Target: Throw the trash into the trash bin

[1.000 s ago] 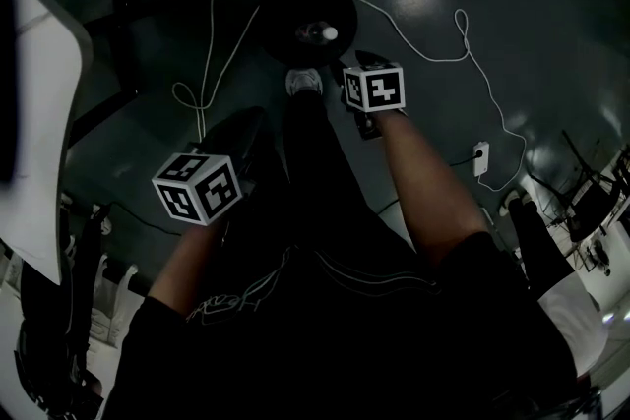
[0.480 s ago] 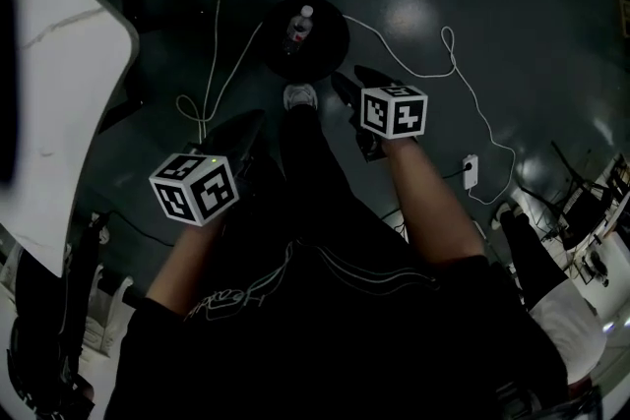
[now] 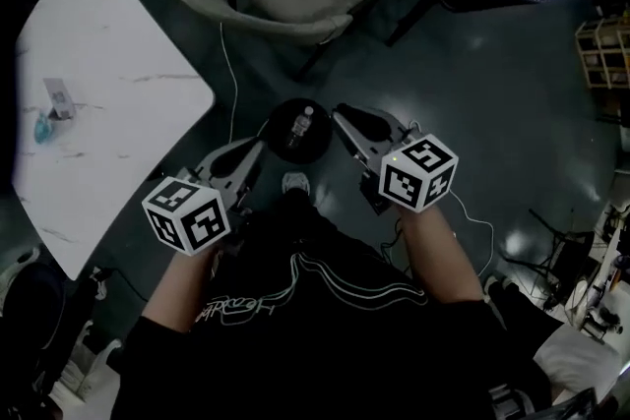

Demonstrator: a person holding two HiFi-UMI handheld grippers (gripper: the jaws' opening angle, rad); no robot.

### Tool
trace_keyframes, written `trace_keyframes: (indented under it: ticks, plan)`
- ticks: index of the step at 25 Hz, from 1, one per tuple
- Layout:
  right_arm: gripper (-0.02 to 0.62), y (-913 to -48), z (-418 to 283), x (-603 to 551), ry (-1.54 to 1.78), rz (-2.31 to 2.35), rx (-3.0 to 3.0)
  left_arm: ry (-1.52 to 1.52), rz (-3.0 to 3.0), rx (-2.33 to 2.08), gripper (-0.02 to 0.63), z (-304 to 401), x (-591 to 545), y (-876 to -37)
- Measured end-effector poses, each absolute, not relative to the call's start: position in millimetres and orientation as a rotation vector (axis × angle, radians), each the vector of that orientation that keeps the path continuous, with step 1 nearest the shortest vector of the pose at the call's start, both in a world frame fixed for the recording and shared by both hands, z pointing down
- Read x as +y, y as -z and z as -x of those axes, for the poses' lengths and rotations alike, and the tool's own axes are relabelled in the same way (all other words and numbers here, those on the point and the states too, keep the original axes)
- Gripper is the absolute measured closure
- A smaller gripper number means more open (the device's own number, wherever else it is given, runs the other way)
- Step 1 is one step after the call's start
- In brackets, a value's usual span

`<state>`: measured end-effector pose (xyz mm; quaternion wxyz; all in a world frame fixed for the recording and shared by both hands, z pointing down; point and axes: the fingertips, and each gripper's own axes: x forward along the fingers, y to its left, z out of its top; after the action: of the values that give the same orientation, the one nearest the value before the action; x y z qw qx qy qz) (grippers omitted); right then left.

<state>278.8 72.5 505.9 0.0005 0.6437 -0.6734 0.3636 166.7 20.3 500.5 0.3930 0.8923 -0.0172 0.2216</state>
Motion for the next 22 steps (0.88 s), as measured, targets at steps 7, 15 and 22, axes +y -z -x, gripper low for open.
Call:
trace_keyframes:
  ticks: [7, 15, 22]
  plan:
    - [0.554, -363, -248, 72, -0.790, -1.857, -2.316, -0.379, -2.463, -0.065, 0.601, -161, 13, -378]
    - [0.555, -283, -184, 19, -0.535, -1.650, -2.498, -0.204, -2.543, -0.262, 0.601, -103, -23, -306]
    - [0.554, -292, -93, -48, -0.568, -1.391, -2.616, -0.134, -2.545, -0.493, 0.601, -18, -72, -304]
